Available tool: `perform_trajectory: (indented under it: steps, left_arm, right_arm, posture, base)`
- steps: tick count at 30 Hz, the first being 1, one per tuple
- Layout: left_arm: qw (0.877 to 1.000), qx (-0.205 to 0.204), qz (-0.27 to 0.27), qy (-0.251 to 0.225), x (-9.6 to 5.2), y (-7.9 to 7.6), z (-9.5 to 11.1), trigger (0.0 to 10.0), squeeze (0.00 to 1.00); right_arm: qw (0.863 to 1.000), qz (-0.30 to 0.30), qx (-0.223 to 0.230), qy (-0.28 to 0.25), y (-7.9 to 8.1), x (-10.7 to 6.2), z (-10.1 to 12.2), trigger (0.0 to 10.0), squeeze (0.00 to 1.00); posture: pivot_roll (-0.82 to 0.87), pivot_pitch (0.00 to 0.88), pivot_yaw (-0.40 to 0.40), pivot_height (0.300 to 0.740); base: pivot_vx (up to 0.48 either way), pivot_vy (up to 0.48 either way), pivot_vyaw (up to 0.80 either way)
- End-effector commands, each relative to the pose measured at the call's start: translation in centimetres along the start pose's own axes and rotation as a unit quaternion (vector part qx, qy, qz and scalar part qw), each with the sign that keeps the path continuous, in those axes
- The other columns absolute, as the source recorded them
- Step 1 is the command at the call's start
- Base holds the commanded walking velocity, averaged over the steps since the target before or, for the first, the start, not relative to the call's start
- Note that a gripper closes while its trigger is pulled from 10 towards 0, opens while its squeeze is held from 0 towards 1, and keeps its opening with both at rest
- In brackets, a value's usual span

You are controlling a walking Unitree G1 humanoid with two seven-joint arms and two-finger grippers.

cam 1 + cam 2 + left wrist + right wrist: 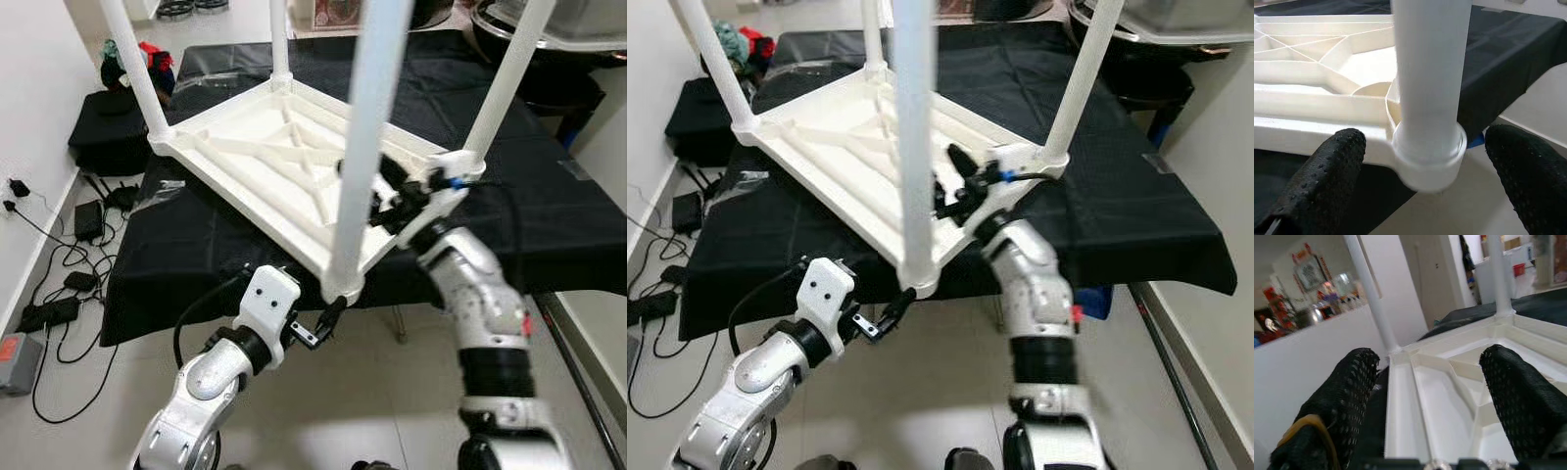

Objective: Building children table

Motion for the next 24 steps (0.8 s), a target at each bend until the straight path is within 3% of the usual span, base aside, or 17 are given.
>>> perform_trajectory:
  steps: [1, 4, 5, 6, 7, 8, 10, 14, 16, 18, 20, 22, 24]
  left_arm:
    - [0.999, -0.013, -0.027, 0.02, 0.1, -1.4, -0.7, 10.0, 0.0]
    - [0.998, -0.017, -0.044, 0.032, 0.1, -2.1, -1.1, 10.0, 0.0]
    - [0.997, 0.0, -0.052, 0.065, -0.3, -2.9, -2.3, 10.0, 0.0]
    - [0.997, 0.0, -0.052, 0.065, -0.3, -2.9, -2.3, 10.0, 0.0]
    - [0.997, 0.02, -0.033, 0.073, -0.6, -2.5, -2.7, 10.0, 0.0]
    - [0.997, 0.02, -0.033, 0.073, -0.6, -2.5, -2.7, 10.0, 0.0]
    - [0.996, 0.042, 0.017, 0.081, -1.0, -1.1, -3.1, 10.0, 0.0]
    - [0.996, 0.033, 0.002, 0.087, -1.2, -1.5, -3.3, 10.0, 0.0]
    - [0.992, -0.005, -0.088, 0.093, -1.4, -4.3, -3.2, 10.0, 0.0]
    - [0.992, -0.005, -0.088, 0.093, -1.4, -4.3, -3.2, 10.0, 0.0]
    - [0.983, -0.029, -0.161, 0.084, -1.1, -6.4, -2.5, 10.0, 0.0]
    - [0.972, -0.043, -0.217, 0.084, -0.7, -7.8, -2.1, 10.0, 0.0]
    - [0.972, -0.043, -0.217, 0.084, -0.7, -7.8, -2.1, 10.0, 0.0]
  right_arm:
    - [0.998, -0.045, -0.016, 0.035, -1.2, -0.5, -1.7, 10.0, 0.0]
    - [0.996, -0.066, -0.026, 0.047, -1.8, -0.8, -2.1, 10.0, 0.0]
    - [0.988, -0.132, -0.044, 0.068, -4.5, -1.8, -2.8, 10.0, 0.0]
    - [0.988, -0.132, -0.044, 0.068, -4.5, -1.8, -2.8, 10.0, 0.0]
    - [0.984, -0.158, -0.043, 0.072, -5.8, -2.4, -2.9, 10.0, 0.0]
    - [0.984, -0.158, -0.043, 0.072, -5.8, -2.4, -2.9, 10.0, 0.0]
    - [0.98, -0.183, -0.029, 0.077, -7.2, -3.1, -3.2, 10.0, 0.0]
    - [0.978, -0.191, -0.037, 0.079, -7.7, -3.3, -3.2, 10.0, 0.0]
    - [0.959, -0.256, -0.087, 0.087, -9.7, -5.0, -3.0, 10.0, 0.0]
    - [0.959, -0.256, -0.087, 0.087, -9.7, -5.0, -3.0, 10.0, 0.0]
    - [0.943, -0.304, -0.105, 0.09, -10.6, -6.5, -3.2, 10.0, 0.0]
    - [0.937, -0.318, -0.105, 0.099, -10.1, -7.4, -4.1, 10.0, 0.0]
    - [0.937, -0.318, -0.105, 0.099, -10.1, -7.4, -4.1, 10.0, 0.0]
  posture:
    - [0.13, 0.079, -0.046, 0.74]
    - [0.14, 0.08, -0.047, 0.74]
    - [0.14, 0.084, -0.047, 0.74]
    - [0.14, 0.084, -0.047, 0.74]
    - [0.14, 0.083, -0.05, 0.74]
    - [0.14, 0.083, -0.05, 0.74]
    - [0.14, 0.083, -0.049, 0.74]
    - [0.14, 0.084, -0.049, 0.74]
    - [0.15, 0.087, -0.053, 0.74]
    - [0.15, 0.087, -0.053, 0.74]
    - [0.14, 0.085, -0.048, 0.74]
    - [0.13, 0.087, -0.035, 0.74]
    - [0.13, 0.087, -0.035, 0.74]
  base:
    - [0.0, 0.0, 0.0]
    - [0.0, 0.0, 0.0]
    - [0.0, 0.0, 0.0]
    - [0.0, 0.0, 0.0]
    - [0.0, 0.0, 0.0]
    - [0.0, 0.0, 0.0]
    - [0.0, 0.0, 0.0]
    - [0.0, 0.0, 0.0]
    - [0.0, 0.0, 0.0]
    - [0.0, 0.0, 0.0]
    - [0.0, 0.0, 0.0]
    - [0.0, 0.0, 0.0]
    - [0.0, 0.0, 0.0]
Point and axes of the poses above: a point about 5 cm out from each wrist's last joint towards the gripper, its own x axis pointing out of the wrist towards the gripper, its own z axis along the axis of the wrist's last joint, y = z × x, the point moved 6 cm from there along x, pointing out of the wrist towards the gripper, and after that the axes turned 8 degrees about -x, right-handed, at the moved point
